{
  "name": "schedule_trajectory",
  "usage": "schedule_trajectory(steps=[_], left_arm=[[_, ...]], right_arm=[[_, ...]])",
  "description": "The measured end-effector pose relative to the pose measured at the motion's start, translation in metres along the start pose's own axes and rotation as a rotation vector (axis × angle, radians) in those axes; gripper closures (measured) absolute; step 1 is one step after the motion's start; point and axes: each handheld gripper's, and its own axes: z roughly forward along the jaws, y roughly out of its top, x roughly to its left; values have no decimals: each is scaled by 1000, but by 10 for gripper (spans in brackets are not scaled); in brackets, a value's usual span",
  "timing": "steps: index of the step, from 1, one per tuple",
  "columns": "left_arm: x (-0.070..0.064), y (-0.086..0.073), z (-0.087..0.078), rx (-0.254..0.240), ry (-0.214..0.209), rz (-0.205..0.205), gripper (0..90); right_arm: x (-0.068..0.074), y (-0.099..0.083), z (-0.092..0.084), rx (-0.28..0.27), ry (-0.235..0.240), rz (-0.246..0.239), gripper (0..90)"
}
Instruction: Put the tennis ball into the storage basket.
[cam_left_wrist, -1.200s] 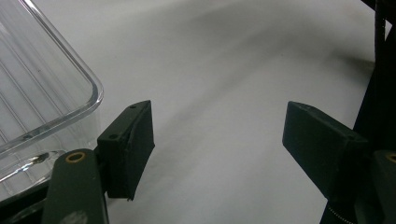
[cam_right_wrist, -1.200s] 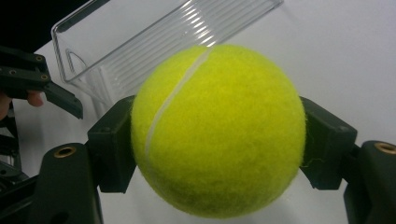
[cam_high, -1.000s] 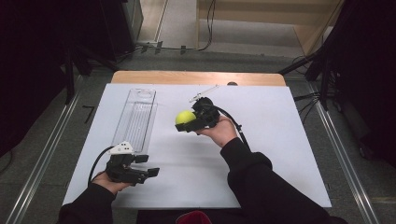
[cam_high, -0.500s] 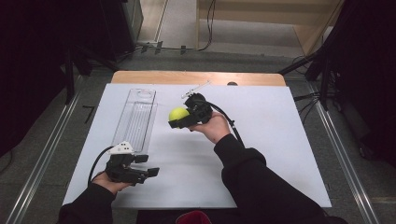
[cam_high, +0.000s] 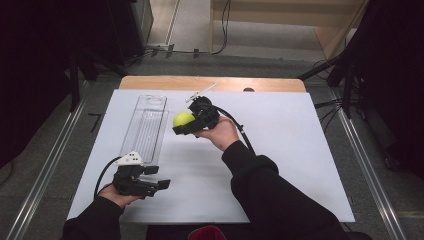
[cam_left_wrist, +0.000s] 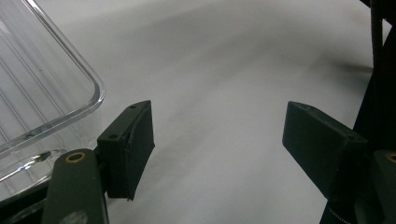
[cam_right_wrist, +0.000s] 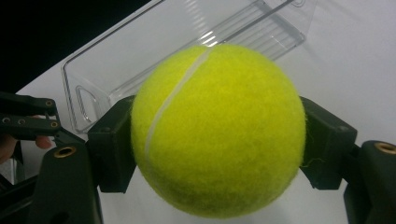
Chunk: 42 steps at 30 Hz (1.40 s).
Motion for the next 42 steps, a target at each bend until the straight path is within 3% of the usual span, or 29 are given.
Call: schedule_trajectory(steps=[42], left_arm=[[0,0,-1,-3,1,-2,253]], right_arm=[[27,43,31,-8,29,-38,235]])
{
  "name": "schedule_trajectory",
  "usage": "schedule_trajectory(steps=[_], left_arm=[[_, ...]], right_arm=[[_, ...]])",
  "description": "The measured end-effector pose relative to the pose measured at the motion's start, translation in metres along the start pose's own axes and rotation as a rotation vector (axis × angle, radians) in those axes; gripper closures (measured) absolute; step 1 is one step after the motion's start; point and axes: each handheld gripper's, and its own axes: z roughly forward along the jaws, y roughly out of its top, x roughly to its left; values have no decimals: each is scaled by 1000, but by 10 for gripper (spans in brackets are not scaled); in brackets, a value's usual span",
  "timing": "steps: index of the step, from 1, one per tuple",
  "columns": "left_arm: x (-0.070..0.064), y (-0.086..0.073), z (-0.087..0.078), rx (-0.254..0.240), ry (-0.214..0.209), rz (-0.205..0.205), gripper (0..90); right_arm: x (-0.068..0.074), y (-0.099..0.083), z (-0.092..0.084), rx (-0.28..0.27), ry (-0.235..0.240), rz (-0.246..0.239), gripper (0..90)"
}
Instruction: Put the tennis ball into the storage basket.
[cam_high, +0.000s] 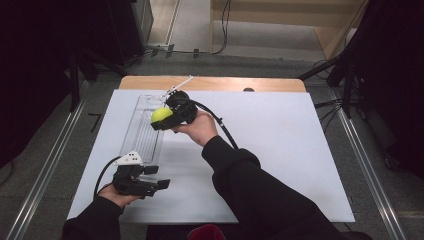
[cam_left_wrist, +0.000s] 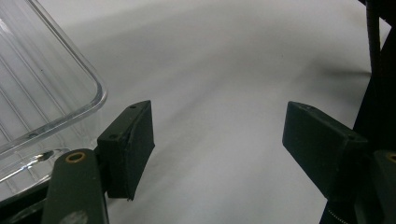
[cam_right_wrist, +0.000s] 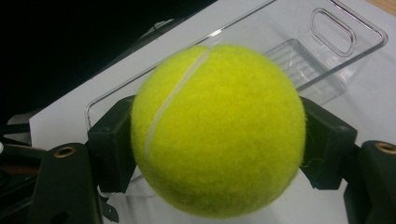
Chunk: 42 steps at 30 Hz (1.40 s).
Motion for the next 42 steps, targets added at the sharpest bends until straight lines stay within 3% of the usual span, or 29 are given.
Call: schedule_trajectory(steps=[29,42], left_arm=[[0,0,0,0,-5,3,253],[0,0,0,1,-5,5,253]], right_arm=[[14,25,41,11,25,-1,235],[15,33,56,23,15,-1,234]])
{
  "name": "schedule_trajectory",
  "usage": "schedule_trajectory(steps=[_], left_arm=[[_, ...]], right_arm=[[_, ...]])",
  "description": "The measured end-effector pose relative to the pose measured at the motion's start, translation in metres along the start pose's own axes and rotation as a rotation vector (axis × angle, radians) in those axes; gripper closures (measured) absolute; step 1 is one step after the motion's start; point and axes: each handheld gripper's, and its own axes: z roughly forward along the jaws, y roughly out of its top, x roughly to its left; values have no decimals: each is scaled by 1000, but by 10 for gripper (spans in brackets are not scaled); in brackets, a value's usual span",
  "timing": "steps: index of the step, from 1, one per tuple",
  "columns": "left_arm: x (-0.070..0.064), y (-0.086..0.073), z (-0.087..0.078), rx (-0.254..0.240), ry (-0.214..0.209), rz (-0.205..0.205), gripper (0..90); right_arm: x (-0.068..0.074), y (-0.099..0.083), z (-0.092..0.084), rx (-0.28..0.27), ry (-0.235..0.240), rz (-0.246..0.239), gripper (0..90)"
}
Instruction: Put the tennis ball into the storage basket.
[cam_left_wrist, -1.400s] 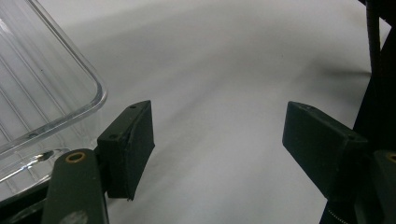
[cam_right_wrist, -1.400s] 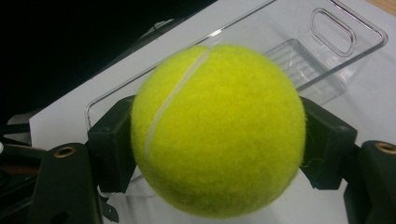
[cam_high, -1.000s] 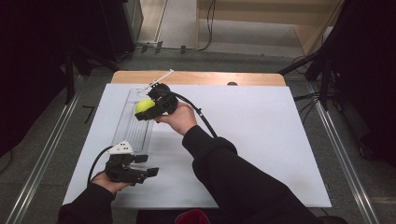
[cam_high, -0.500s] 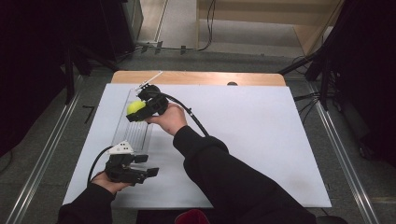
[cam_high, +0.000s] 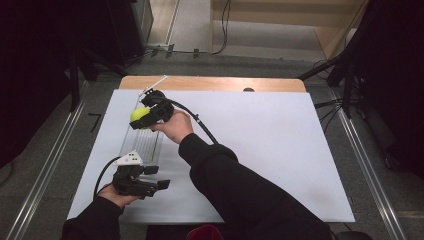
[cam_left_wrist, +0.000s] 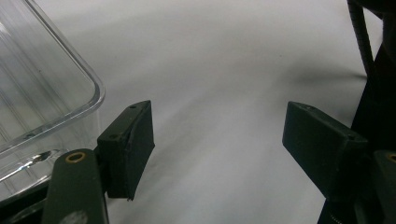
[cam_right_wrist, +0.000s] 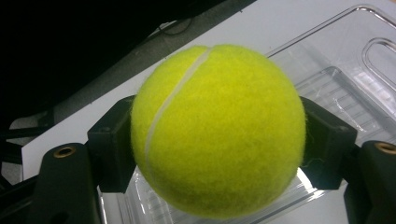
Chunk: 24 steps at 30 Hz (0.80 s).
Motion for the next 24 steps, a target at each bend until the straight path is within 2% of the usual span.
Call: schedule_trajectory(steps=[13,24], left_arm=[[0,0,0,0,-2,-1,253],[0,0,0,4,-5,1,253]], right_arm=[[-3,-2,6,-2,-8,7,234],[-4,-7,16,19,-12,7,233]])
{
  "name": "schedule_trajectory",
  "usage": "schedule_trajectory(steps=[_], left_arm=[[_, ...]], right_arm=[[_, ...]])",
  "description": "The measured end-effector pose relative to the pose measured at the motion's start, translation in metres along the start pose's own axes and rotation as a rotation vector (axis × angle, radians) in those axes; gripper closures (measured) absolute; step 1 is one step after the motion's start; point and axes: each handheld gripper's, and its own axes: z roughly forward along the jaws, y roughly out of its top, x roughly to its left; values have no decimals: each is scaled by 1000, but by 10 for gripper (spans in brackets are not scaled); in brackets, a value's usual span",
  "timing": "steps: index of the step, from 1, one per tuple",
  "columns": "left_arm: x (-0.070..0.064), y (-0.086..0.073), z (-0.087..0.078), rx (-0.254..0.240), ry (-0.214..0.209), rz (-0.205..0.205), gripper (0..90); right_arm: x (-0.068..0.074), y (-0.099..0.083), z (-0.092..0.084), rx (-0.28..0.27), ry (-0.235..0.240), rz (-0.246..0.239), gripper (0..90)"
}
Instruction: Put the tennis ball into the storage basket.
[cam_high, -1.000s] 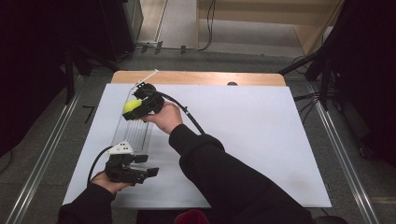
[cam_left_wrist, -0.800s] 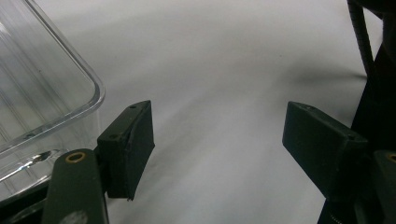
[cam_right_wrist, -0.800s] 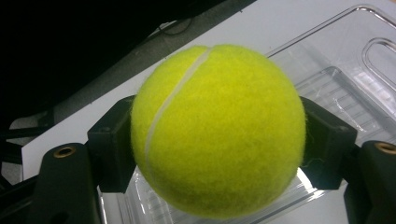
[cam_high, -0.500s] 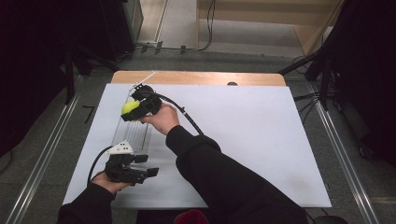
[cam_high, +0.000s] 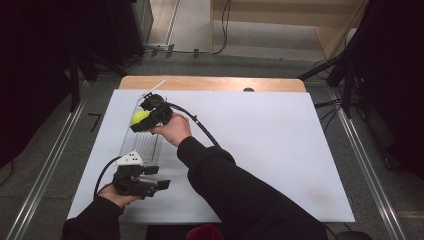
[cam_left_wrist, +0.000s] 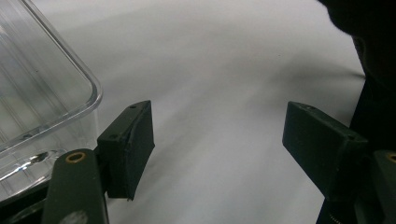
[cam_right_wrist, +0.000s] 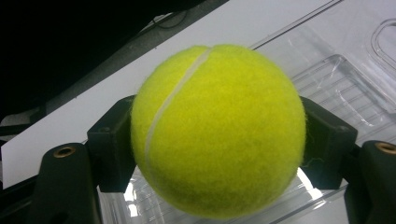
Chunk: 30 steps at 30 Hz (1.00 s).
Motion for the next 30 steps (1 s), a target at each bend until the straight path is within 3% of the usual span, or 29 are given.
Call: schedule_trajectory(steps=[8,21,30], left_arm=[[0,0,0,2,-3,-2,253],[-1,0,0,2,-4,0,253],[-1,0,0,1,-7,0,253]], right_arm=[[-1,-4,5,-4,-3,0,233],[-2,-13,20,37,-2,4,232],[0,-14,24,24,7,4,194]])
